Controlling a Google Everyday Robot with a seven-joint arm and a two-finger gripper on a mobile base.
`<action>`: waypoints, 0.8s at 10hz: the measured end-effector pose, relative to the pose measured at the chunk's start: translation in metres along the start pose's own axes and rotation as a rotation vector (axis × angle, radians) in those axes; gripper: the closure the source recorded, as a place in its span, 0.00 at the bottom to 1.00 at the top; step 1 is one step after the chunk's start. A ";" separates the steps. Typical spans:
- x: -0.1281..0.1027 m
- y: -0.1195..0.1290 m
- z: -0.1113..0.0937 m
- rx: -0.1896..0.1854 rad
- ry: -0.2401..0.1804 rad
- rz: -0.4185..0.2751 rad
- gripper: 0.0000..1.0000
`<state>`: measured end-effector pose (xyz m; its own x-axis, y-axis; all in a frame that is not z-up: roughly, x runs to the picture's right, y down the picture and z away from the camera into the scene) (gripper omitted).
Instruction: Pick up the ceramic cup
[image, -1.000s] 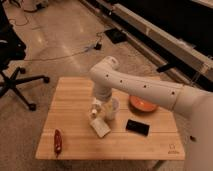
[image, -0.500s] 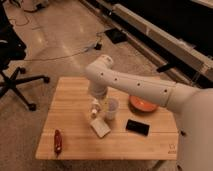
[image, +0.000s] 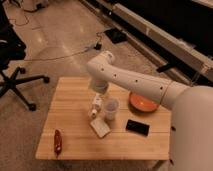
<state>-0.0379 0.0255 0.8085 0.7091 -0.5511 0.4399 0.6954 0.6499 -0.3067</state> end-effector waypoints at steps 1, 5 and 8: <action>0.001 0.000 0.001 -0.005 0.000 0.002 0.20; 0.017 0.020 0.037 -0.068 0.005 0.023 0.20; 0.026 0.033 0.058 -0.104 0.003 0.044 0.20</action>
<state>-0.0034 0.0630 0.8588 0.7396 -0.5247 0.4216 0.6717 0.6161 -0.4115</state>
